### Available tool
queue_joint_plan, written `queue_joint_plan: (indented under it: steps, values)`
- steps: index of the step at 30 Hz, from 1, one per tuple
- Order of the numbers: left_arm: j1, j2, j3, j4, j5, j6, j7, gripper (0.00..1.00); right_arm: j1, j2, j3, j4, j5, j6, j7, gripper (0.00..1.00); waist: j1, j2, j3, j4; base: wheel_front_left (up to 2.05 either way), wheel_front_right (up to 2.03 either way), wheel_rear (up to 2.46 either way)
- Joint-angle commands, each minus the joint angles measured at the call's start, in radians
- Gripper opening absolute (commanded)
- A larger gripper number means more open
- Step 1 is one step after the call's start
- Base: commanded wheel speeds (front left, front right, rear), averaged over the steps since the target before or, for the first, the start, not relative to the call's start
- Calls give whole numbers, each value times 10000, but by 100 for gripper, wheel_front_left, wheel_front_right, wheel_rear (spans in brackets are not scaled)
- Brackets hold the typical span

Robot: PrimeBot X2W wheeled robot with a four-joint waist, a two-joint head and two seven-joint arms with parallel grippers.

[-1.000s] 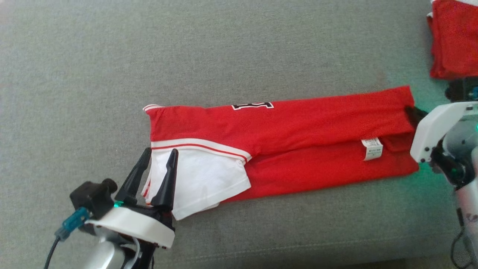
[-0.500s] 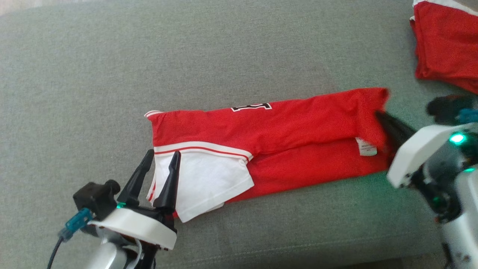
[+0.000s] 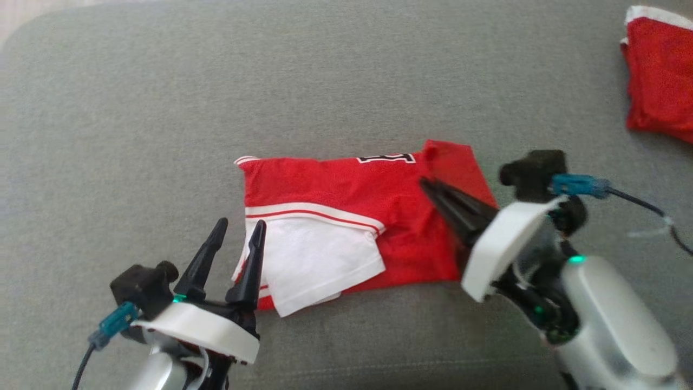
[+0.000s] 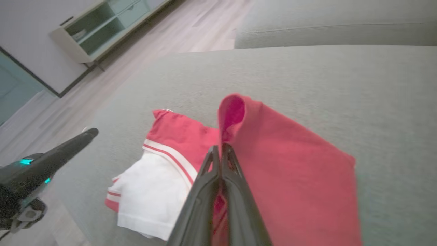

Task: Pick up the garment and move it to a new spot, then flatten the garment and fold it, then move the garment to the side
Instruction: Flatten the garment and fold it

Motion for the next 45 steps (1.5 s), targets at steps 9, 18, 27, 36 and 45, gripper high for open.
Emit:
queue_joint_plan:
  steps: [9, 18, 27, 36, 45]
  values:
    - [-707, -98, 108, -125, 166, -164, -72, 100, -1319, 1312, 1379, 1052, 514, 65, -572, 0, 0, 0, -61, 992, 0, 0, 0]
    - [-865, -268, 48, 60, 253, -228, -112, 100, -2115, 1805, 2090, 3040, 1142, 65, -1362, 0, 0, 0, -89, 1833, 0, 0, 0]
    - [-890, -337, -64, 225, 269, -338, -125, 100, -2885, 1833, 3079, 4691, 2675, 65, -2451, 0, 0, 0, -194, 2493, 0, 0, 0]
    - [-908, -410, -239, 337, 256, -369, -81, 100, -3750, 1835, 4108, 6581, 4003, 65, -3754, 18, 0, 0, -351, 2928, 0, 0, 0]
    - [-831, -399, -236, 375, 205, -318, -93, 100, -4518, 1835, 5124, 7403, 5726, 65, -5210, 100, 0, 0, -442, 2753, 0, 0, 0]
